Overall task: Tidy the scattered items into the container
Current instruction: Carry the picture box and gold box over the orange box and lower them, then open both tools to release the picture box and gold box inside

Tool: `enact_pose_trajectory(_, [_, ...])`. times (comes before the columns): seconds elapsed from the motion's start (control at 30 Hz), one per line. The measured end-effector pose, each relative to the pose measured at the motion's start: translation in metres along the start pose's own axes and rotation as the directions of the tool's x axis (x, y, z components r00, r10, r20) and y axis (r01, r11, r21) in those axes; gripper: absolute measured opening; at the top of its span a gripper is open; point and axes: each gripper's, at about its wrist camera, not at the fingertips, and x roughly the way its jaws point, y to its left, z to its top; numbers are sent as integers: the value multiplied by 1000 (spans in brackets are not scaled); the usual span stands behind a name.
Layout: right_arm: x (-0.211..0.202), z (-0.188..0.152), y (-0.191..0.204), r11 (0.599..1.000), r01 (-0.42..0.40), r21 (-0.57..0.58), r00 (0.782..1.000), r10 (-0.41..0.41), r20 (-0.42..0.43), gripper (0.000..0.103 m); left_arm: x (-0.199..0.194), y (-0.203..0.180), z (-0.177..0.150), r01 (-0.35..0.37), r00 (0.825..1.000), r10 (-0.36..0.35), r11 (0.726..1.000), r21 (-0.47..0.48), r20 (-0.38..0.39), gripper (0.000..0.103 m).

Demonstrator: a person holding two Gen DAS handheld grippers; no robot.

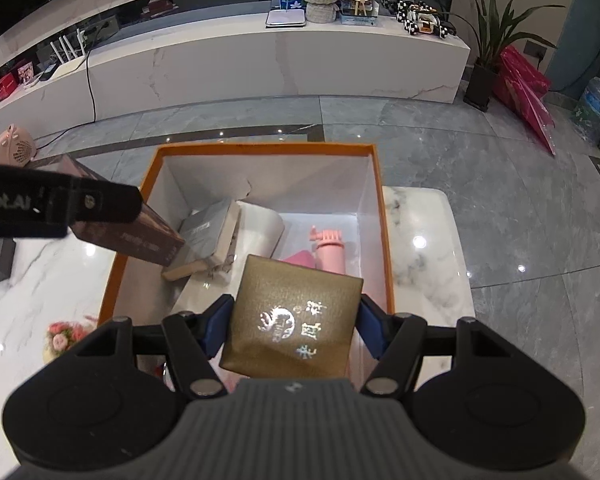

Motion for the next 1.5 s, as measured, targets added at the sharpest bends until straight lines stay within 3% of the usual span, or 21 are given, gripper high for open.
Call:
enact_pose_trajectory(0.33, [20, 13, -1, 1000, -22, -2, 1000, 22, 6, 68, 26, -10, 19, 72, 997, -72, 997, 13, 17, 71])
enact_pose_trajectory(0.53, [35, 9, 2, 999, -47, -5, 999, 47, -8, 67, 53, -28, 25, 73, 997, -72, 996, 59, -19, 71])
enact_pose_trajectory(0.8, [51, 10, 15, 995, -103, -9, 995, 103, 0, 67, 81, -28, 29, 124, 991, -123, 992, 15, -59, 71])
enact_pose_trajectory(1.5, [87, 3, 14, 994, -104, 39, 994, 105, -26, 68, 111, -26, 25, 97, 988, -80, 988, 125, -131, 71])
